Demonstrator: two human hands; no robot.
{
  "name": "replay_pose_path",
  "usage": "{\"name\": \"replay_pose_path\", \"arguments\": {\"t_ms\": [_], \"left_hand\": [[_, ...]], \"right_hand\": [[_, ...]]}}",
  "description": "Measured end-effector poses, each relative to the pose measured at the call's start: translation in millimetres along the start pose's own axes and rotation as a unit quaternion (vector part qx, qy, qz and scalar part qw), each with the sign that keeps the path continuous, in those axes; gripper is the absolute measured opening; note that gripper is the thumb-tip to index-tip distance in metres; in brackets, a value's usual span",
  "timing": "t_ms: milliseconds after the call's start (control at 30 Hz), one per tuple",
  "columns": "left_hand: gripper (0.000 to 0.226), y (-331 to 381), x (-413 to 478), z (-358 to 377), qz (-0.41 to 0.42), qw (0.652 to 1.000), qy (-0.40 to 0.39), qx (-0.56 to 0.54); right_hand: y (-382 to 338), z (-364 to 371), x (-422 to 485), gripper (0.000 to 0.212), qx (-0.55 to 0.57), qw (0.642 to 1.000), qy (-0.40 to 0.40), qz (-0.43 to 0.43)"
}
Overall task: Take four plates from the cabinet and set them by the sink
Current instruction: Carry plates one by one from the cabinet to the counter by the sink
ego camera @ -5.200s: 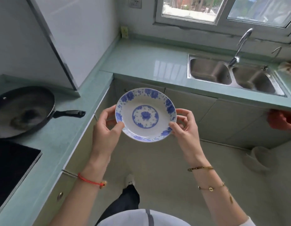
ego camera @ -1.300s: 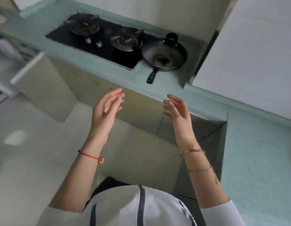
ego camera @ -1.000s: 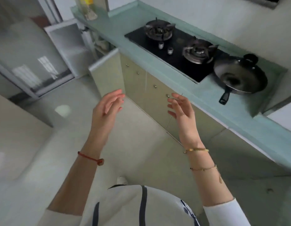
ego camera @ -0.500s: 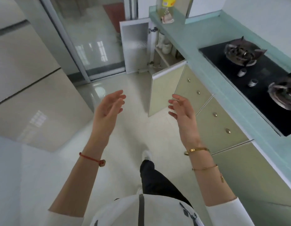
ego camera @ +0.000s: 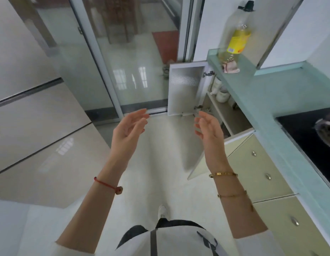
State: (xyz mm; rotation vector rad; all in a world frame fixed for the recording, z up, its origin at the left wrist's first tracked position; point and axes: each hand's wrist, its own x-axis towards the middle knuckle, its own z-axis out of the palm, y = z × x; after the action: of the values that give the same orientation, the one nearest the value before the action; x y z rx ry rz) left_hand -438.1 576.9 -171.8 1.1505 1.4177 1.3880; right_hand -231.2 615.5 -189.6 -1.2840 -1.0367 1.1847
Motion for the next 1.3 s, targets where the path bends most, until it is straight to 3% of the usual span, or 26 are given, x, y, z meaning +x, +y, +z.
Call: {"name": "replay_pose_path", "arguments": {"t_ms": [233, 567, 933, 1300], "left_hand": [[0.027, -15.3, 139.8, 9.5, -0.009, 1.0, -0.018, -0.012], [0.02, -48.2, 361.3, 48.0, -0.013, 0.985, -0.173, -0.005], [0.023, -70.8, 523.7, 140.7, -0.052, 0.907, -0.417, 0.021], [0.028, -166.9, 563.8, 273.9, -0.125, 0.824, -0.542, 0.111]], "right_hand": [[-4.5, 38.6, 122.7, 0.029, 0.004, 1.0, 0.015, 0.007], [20.9, 68.9, 264.8, 0.024, 0.016, 0.975, 0.221, 0.013], [46.5, 83.9, 353.2, 0.023, 0.036, 0.901, 0.429, 0.058], [128.8, 31.3, 424.5, 0.025, 0.055, 0.851, 0.496, 0.161]]}}
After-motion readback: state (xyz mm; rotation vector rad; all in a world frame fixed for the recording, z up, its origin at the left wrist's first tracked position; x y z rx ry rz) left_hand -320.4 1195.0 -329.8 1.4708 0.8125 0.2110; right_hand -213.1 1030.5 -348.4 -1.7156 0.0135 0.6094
